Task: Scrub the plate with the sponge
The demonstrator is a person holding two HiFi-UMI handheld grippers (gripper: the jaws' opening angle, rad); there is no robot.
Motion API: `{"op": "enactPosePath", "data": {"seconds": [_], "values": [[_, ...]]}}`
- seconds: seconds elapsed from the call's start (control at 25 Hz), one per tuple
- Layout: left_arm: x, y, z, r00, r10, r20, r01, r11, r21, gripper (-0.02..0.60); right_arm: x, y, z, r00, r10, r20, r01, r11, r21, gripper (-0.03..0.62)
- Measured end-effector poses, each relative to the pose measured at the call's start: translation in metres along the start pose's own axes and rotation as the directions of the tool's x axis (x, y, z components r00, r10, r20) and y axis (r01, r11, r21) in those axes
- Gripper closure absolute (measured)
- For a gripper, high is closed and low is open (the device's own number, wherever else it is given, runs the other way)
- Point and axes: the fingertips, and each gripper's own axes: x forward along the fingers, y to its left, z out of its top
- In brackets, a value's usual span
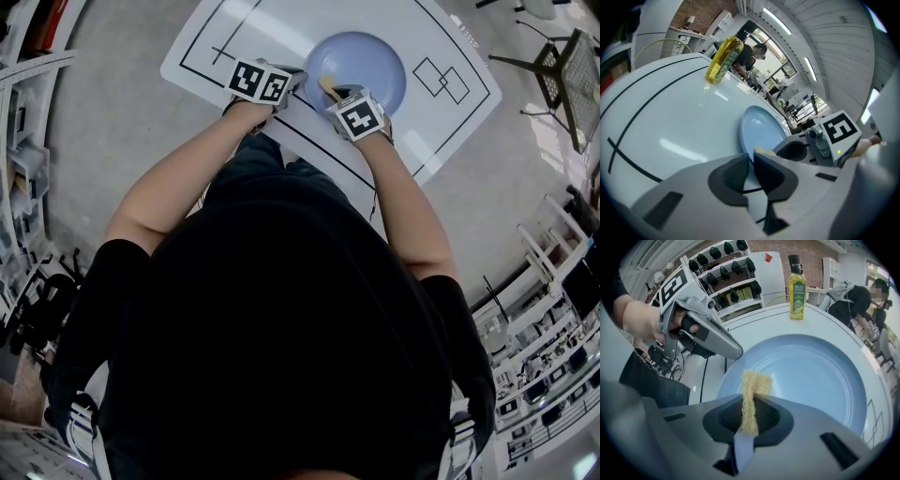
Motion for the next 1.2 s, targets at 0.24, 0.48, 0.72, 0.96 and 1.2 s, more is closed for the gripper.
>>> {"op": "enactPosePath", "data": {"seconds": [0.24, 0.48, 0.72, 0.96, 1.2], "values": [[-0.001, 0.0, 0.001, 1.0, -0.011, -0.014, 0.011, 1.0, 0.004, 0.543, 0.007, -0.005, 0.019, 1.0, 0.008, 0.009, -0.008, 1.0, -0.023, 0.557], [-0.001, 0.0, 0.001, 1.0, -0.018, -0.01, 0.018, 1.0, -0.006, 0.543, 0.005, -0.019, 0.041, 0.999, 0.009, 0.047, -0.009, 1.0, 0.006, 0.557], [-0.002, 0.001, 0.0, 1.0, -0.02, -0.007, 0.019, 1.0, -0.012, 0.543, -0.002, -0.053, 0.051, 0.996, -0.077, 0.048, 0.078, 0.997, -0.012, 0.557], [-0.003, 0.001, 0.0, 1.0, -0.015, 0.0, 0.015, 1.0, -0.007, 0.543, -0.014, -0.082, 0.044, 0.991, -0.131, 0.041, 0.129, 0.99, 0.055, 0.557], [-0.002, 0.001, 0.0, 1.0, -0.003, 0.005, 0.003, 1.0, -0.005, 0.543, -0.023, -0.1, 0.018, 0.989, -0.148, 0.007, 0.146, 0.983, 0.109, 0.557]]}}
